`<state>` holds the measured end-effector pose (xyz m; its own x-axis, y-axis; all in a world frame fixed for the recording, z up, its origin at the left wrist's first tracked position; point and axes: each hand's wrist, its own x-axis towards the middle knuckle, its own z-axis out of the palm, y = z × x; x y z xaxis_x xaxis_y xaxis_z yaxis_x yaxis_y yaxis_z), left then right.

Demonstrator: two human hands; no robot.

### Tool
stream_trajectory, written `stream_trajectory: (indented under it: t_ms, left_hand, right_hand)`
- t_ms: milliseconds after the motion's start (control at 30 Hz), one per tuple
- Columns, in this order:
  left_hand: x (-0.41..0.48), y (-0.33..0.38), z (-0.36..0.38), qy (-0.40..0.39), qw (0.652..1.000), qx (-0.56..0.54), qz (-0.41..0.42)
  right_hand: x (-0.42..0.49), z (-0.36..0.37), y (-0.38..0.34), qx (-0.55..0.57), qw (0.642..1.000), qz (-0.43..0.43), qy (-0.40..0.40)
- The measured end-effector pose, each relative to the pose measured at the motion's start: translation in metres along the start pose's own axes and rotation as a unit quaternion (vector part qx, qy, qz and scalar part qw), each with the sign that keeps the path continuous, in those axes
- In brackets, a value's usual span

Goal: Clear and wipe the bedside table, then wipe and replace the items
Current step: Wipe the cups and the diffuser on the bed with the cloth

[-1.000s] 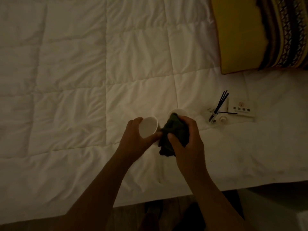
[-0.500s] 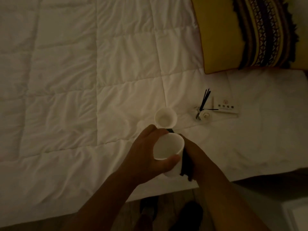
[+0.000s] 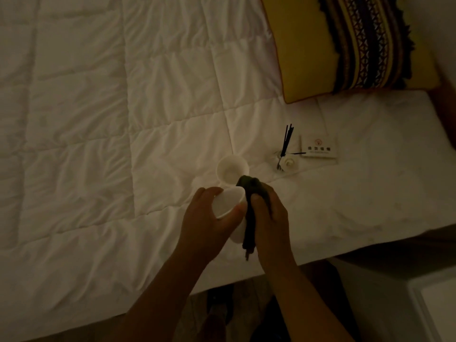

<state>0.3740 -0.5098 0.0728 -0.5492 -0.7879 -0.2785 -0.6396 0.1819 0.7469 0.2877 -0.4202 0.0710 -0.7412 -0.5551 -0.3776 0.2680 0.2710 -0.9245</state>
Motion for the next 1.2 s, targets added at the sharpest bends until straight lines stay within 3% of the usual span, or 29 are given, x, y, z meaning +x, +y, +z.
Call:
stream_trajectory:
  t_ms: [133, 233, 333, 400, 567, 700, 933, 1100, 1200]
  left_hand:
    - [0.013, -0.012, 0.005, 0.06, 0.995, -0.042, -0.066]
    - [0.015, -0.028, 0.003, 0.056, 0.992, -0.068, -0.089]
    - [0.024, -0.047, -0.006, 0.063, 0.982, -0.125, -0.125]
    - [0.034, -0.059, -0.01, 0.083, 0.985, -0.08, -0.131]
    - [0.061, -0.081, -0.014, 0.077, 0.989, 0.122, -0.022]
    - [0.08, -0.097, -0.013, 0.005, 0.97, 0.243, -0.018]
    - [0.09, -0.095, -0.013, -0.044, 0.964, 0.262, -0.01]
    - [0.091, -0.059, 0.011, 0.01, 0.967, 0.235, 0.102]
    - [0.098, -0.039, 0.041, -0.054, 0.977, 0.178, 0.103]
  right_hand:
    - [-0.021, 0.017, 0.01, -0.086, 0.991, -0.094, 0.031]
    - [-0.027, 0.023, 0.022, -0.152, 0.979, -0.135, 0.023]
    - [-0.032, 0.029, 0.034, -0.228, 0.964, -0.139, -0.018]
    - [-0.035, 0.031, 0.041, -0.237, 0.964, -0.116, -0.042]
    - [-0.037, 0.027, 0.056, -0.275, 0.954, -0.104, -0.061]
    - [-0.034, 0.02, 0.065, -0.244, 0.964, -0.085, -0.061]
    - [-0.015, -0.001, 0.07, -0.232, 0.971, -0.045, -0.036]
    - [0.002, -0.014, 0.066, -0.226, 0.973, -0.045, -0.012]
    - [0.01, -0.022, 0.064, -0.225, 0.973, -0.046, -0.004]
